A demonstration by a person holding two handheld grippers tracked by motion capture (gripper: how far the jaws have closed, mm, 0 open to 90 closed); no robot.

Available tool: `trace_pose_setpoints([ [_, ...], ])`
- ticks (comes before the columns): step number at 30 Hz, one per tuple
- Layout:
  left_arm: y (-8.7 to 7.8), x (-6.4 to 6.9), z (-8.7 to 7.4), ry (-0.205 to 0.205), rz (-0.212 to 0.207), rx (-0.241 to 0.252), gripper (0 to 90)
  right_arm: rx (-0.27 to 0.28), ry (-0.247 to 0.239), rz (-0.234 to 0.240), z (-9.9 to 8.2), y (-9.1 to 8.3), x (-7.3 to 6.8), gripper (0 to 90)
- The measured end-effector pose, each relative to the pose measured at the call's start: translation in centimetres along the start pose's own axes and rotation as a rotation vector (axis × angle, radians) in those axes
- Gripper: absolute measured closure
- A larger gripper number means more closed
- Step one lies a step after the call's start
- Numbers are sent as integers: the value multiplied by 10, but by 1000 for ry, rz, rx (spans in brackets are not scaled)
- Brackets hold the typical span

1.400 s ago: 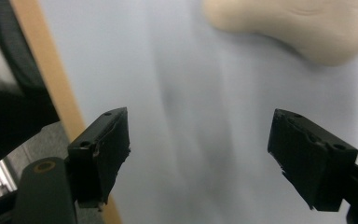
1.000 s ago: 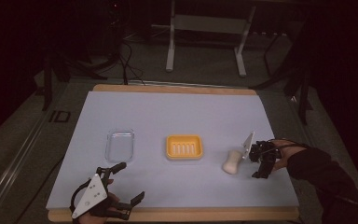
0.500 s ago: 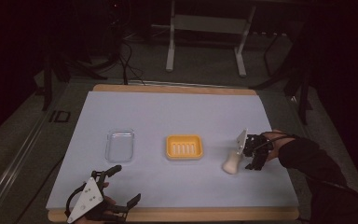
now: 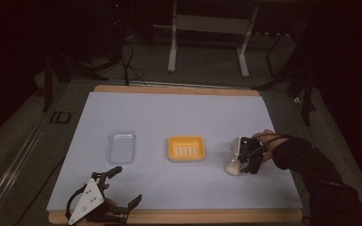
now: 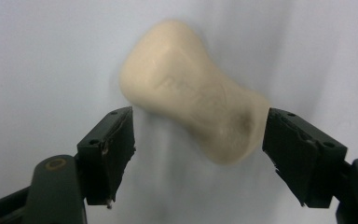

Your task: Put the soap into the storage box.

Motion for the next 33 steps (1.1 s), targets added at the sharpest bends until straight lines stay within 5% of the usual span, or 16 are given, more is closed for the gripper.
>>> trace_pose_setpoints([
  [10, 0, 0, -1, 2, 5, -7, 7, -130, -135, -42, 19, 11, -5, 234],
  [14, 0, 0, -1, 3, 5, -8, 8, -141, -162, -45, 27, 12, -5, 237],
  [21, -1, 0, -1, 4, 2, -6, 8, -103, -175, -4, 36, 18, -4, 294],
  [33, 1, 0, -2, 10, 2, -14, 8, 10, -118, 60, 30, 25, 3, 383],
])
Point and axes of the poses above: each handheld gripper's, and its own axes: y roughly forward along the jaws, z roughly out of its top, x roughly to its right, the point moved 3 cm from there along y, roughly forward along the jaws, and after that the axes turned 7 degrees about -x, right-handed, at the moved point
